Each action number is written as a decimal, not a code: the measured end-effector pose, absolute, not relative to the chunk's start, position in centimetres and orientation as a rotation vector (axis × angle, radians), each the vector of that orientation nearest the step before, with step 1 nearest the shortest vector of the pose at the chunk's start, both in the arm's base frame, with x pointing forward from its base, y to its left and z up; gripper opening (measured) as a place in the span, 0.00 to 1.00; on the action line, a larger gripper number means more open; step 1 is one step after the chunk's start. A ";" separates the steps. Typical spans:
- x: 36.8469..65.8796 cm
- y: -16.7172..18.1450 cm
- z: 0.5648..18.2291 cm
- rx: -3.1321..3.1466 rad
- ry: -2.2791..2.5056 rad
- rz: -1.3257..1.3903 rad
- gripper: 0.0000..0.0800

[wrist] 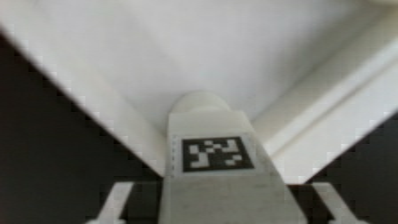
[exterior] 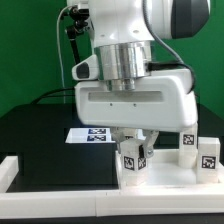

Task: Assemble square table

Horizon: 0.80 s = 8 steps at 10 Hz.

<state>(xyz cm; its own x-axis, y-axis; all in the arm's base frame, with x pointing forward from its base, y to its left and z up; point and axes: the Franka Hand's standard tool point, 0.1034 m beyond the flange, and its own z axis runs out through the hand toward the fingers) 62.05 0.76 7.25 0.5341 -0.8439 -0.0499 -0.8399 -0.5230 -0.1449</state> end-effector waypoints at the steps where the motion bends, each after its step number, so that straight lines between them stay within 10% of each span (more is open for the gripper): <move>1: 62.1 1.1 7.4 -2.469 1.651 0.025 0.36; 6: 61.8 2.6 7.0 -2.314 1.851 0.057 0.36; 7: 61.7 2.8 7.0 -2.418 1.727 0.037 0.60; 8: 61.8 2.7 7.0 -2.594 1.484 0.007 0.60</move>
Offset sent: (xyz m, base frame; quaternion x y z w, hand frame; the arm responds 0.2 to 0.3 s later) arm 0.0012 0.0016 0.0004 0.0207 -0.0084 0.2359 0.9715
